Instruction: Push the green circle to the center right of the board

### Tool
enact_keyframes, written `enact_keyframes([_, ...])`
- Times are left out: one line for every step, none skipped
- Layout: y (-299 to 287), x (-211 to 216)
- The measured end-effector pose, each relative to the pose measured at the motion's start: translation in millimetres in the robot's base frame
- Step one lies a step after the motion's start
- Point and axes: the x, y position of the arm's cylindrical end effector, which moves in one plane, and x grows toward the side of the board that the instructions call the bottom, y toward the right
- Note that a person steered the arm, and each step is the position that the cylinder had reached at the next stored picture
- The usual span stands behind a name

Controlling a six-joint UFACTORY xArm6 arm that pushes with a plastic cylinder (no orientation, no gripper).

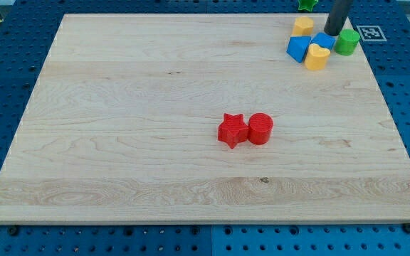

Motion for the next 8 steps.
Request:
enact_keyframes([8, 26])
enact_keyframes([8, 31])
enact_keyframes([8, 29])
enact_keyframes([15, 7])
enact_keyframes([14, 42])
enact_keyframes([10, 68])
enact_keyframes([10, 67])
enact_keyframes([32, 37])
